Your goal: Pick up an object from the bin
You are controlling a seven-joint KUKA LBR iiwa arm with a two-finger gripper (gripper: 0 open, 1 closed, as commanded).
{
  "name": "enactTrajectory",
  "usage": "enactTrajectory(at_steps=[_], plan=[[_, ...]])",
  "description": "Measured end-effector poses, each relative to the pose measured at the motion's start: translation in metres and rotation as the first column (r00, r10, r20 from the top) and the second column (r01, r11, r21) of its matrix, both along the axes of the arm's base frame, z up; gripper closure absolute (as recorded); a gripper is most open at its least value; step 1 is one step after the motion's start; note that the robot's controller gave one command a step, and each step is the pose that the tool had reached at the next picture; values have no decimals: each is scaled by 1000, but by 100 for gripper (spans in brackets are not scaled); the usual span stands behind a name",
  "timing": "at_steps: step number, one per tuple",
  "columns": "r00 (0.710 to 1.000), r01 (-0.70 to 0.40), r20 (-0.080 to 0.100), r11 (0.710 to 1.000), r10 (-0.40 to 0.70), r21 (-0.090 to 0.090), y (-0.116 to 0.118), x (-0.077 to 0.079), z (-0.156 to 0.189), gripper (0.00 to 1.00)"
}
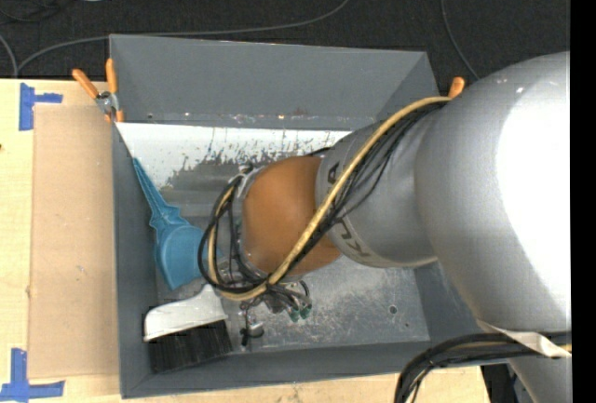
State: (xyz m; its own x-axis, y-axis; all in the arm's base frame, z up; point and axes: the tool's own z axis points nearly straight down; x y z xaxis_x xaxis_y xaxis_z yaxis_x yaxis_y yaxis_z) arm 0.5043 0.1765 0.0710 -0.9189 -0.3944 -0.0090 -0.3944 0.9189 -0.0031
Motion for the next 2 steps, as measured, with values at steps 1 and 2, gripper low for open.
enactTrajectory(at_steps=[1,2], plan=[[1000,24,2,1000,-24,-5,22,31,-1,0],[1000,28,-9,1000,-28,-8,19,27,16,0]])
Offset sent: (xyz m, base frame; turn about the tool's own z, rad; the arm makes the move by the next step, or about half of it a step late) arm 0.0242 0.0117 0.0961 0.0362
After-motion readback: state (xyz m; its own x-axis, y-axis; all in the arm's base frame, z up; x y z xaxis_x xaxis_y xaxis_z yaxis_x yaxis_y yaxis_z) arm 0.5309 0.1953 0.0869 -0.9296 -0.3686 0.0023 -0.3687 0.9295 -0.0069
